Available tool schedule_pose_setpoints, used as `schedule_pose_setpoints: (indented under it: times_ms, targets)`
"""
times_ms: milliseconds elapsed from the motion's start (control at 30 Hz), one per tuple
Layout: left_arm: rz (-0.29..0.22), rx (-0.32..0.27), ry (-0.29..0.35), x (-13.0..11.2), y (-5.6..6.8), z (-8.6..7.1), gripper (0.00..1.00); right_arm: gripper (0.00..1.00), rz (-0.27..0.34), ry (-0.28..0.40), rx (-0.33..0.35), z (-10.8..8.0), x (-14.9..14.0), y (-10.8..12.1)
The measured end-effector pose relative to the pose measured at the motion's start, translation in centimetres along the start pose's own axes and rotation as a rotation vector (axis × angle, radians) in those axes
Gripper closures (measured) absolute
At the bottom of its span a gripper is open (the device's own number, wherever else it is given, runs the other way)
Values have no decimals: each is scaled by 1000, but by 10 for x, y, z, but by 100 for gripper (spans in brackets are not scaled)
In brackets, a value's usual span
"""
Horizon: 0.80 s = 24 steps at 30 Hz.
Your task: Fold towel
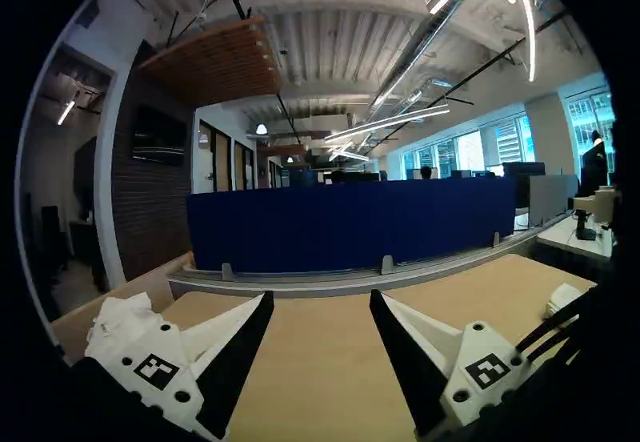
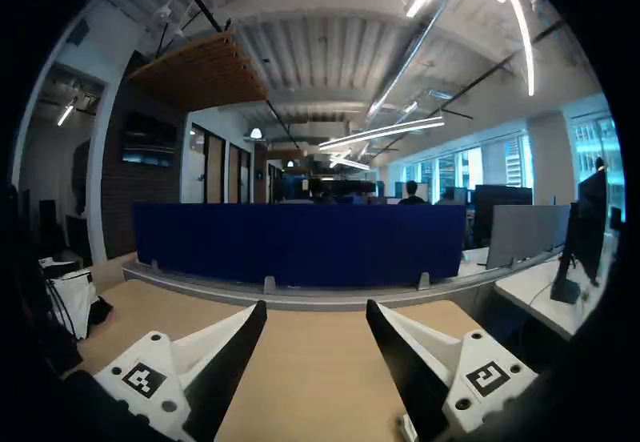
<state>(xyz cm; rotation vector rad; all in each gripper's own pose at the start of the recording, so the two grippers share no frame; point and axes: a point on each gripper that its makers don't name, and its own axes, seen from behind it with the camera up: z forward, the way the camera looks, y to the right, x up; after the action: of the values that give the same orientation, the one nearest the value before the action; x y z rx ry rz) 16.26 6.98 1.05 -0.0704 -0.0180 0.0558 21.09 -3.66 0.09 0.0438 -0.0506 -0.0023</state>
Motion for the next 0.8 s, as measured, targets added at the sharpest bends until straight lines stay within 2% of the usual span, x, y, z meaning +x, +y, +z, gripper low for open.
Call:
schedule_pose_setpoints:
  times_ms: [267,500,800]
  targets:
    - [54,18,29,-23,-9,-1,11,3,22,-5,35,-3,-7,-10]
    - [46,42,33,-51,-29,-4,11,3,18,-12,21,0,-15,-8]
    - [37,53,34,-92,-39,-8,11,3,3,-7,17,4,-26,-14]
